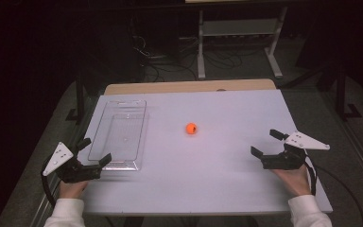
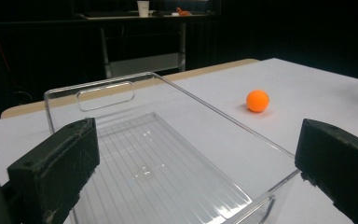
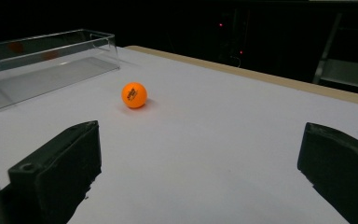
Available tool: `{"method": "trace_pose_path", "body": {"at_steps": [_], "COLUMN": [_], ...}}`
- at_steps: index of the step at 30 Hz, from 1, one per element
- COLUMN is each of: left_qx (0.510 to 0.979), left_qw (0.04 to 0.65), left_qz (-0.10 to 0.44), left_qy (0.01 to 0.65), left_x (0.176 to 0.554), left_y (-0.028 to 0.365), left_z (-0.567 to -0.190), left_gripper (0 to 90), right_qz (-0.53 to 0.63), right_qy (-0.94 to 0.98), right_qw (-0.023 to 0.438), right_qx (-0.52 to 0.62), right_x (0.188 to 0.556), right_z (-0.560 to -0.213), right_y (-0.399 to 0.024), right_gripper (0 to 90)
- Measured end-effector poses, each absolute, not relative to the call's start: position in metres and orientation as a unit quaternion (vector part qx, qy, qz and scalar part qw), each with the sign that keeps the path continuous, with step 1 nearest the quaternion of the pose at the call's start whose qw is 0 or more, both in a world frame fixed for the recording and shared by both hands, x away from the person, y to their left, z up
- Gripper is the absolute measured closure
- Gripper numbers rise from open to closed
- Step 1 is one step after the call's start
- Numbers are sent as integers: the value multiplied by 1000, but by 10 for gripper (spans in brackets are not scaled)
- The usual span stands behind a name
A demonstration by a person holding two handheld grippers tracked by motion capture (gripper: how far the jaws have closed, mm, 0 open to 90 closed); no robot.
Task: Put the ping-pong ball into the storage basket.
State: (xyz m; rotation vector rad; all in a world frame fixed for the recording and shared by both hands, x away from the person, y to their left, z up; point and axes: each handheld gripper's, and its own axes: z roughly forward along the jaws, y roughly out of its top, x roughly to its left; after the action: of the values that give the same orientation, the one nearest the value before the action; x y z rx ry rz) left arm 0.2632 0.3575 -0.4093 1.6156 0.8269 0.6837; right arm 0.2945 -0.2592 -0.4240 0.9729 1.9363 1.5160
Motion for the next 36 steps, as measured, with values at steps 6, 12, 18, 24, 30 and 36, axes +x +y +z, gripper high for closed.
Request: {"method": "trace_pose_path", "body": {"at_steps": [6,12,18,24,30,36], "left_qx": [696,706,722,738,750,764], "left_qw": [560,552,537,524,512,499], "left_qz": [287,289,285,278,278,275], "left_qy": [345,337,331,320,312,303], "left_x": [267,267,270,274,280,285], "left_y": [352,348,346,339,333,325], "left_z": [-406,-400,-391,-376,-363,-353], "left_gripper": [0,0,0,0,0,0], "right_qz": [549,550,548,548,549,549], "right_qy": [714,712,713,713,713,713], "right_qw": [247,249,248,246,247,247], "right_qx": [358,360,360,362,361,361], "right_x": [295,294,294,295,295,295], "right_z": [-425,-424,-425,-425,-425,-425], "right_y": [-259,-260,-259,-258,-259,-259], "right_gripper": [0,0,0,0,0,0]}}
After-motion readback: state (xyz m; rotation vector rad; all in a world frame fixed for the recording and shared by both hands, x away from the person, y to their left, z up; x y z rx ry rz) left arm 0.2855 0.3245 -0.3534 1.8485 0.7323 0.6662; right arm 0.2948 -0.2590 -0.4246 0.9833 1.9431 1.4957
